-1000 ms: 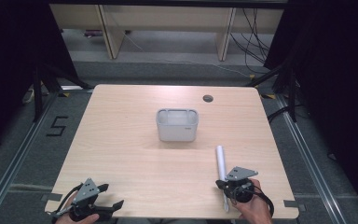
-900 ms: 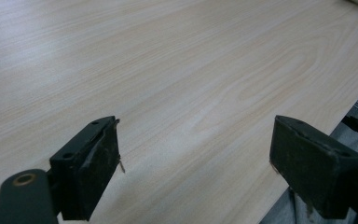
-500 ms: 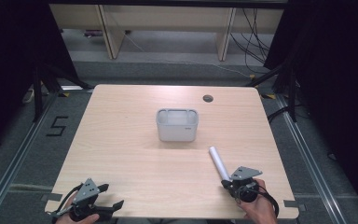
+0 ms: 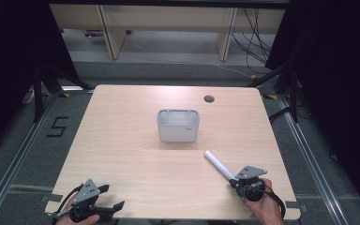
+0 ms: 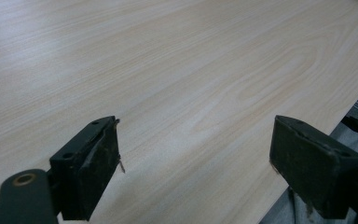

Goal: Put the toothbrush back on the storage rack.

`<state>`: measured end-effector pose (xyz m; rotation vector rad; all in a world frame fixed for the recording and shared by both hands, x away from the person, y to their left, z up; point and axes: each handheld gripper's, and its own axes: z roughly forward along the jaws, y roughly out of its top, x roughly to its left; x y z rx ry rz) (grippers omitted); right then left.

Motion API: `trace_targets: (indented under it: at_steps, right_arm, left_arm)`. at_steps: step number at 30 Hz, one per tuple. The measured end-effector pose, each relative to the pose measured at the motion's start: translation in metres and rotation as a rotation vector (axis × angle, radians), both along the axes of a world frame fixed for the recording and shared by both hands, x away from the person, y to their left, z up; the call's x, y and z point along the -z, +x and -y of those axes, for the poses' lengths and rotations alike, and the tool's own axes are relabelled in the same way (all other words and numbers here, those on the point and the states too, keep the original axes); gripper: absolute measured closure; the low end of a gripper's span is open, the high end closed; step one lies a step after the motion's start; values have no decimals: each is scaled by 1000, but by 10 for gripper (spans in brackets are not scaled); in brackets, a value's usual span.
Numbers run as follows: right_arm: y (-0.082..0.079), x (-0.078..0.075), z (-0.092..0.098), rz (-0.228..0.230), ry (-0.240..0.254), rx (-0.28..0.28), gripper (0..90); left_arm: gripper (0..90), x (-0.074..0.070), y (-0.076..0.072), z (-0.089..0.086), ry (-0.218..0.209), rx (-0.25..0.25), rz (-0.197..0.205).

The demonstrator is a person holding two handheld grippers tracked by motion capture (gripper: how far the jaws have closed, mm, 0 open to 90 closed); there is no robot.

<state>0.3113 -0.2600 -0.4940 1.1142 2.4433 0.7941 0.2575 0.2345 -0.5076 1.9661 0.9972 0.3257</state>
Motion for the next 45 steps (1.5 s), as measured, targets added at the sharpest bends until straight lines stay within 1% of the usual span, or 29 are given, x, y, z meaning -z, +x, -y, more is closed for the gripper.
trace_targets:
  at_steps: [1,2,3,5,6,9,10,13,17,18,19,20,22,23,24,25,26,29,31,32,33,34,35,36,39,40,43,44,45]
  right_arm:
    - [0,0,0,-11,3,16,899]
    - [1,0,1,-6,6,19,899]
    - [3,0,4,5,-10,6,899]
    - [4,0,5,1,-12,12,899]
    - [4,0,4,-9,-9,32,899]
    - [5,1,4,-12,-11,43,899]
    - [8,1,7,6,-23,29,899]
    - [10,1,8,1,-21,43,899]
    - [16,0,13,15,-21,56,899]
    - [19,0,16,24,-16,62,899]
    - [19,0,16,24,-16,62,899]
    - [22,0,18,26,-22,63,899]
    - [25,0,19,33,-22,68,898]
    - [25,-1,18,24,-12,82,899]
    - [25,-1,18,24,-12,82,899]
    - [29,-1,19,40,-23,73,898]
    - [29,0,17,37,-11,93,898]
    - [32,-1,18,32,-16,92,898]
    - [38,-1,18,51,-24,87,895]
    - [40,-1,18,56,-27,87,894]
    - [42,-1,17,46,-26,93,894]
    - [44,-1,17,57,-32,89,894]
    - [44,-1,17,57,-32,89,894]
    - [48,-1,15,55,-30,95,894]
    - [51,-1,14,57,-30,98,894]
    - [56,-1,12,59,-33,91,894]
    - [60,0,10,66,-43,77,891]
    - [64,-1,5,47,-39,87,888]
    - [66,0,5,66,-56,68,887]
  left_arm:
    - [151,0,0,0,1,1,-1]
    - [151,0,0,1,-3,-1,0]
    - [151,0,0,1,-4,-1,1]
    - [151,0,0,0,-1,4,-4]
    - [151,0,0,0,-1,-1,0]
    - [151,0,0,1,-3,0,2]
    - [151,0,0,0,-1,6,-4]
    - [151,0,0,0,-1,0,-2]
    - [151,0,0,1,-3,-1,-1]
    - [151,1,1,0,10,10,-4]
    - [151,1,1,0,10,10,-4]
    - [151,0,1,-1,27,13,-3]
    - [151,0,1,-1,27,11,-4]
    - [151,1,1,0,3,6,-7]
    - [151,1,1,0,3,6,-7]
    - [151,1,1,0,2,5,-7]
    - [151,1,1,0,3,5,-7]
    - [151,1,1,0,3,5,-8]
    - [151,1,1,0,3,5,-7]
    - [151,1,1,-1,15,12,-8]
    - [151,1,1,-1,15,10,-9]
    - [151,0,1,-2,26,14,-10]
    - [151,0,1,-2,26,14,-10]
    - [151,0,2,-3,44,16,-10]
    - [151,0,1,-2,34,18,-13]
    - [151,0,2,-3,47,15,-11]
    - [151,0,2,-2,39,11,-11]
    - [151,1,1,-1,15,8,-13]
    - [151,1,1,-1,16,8,-12]
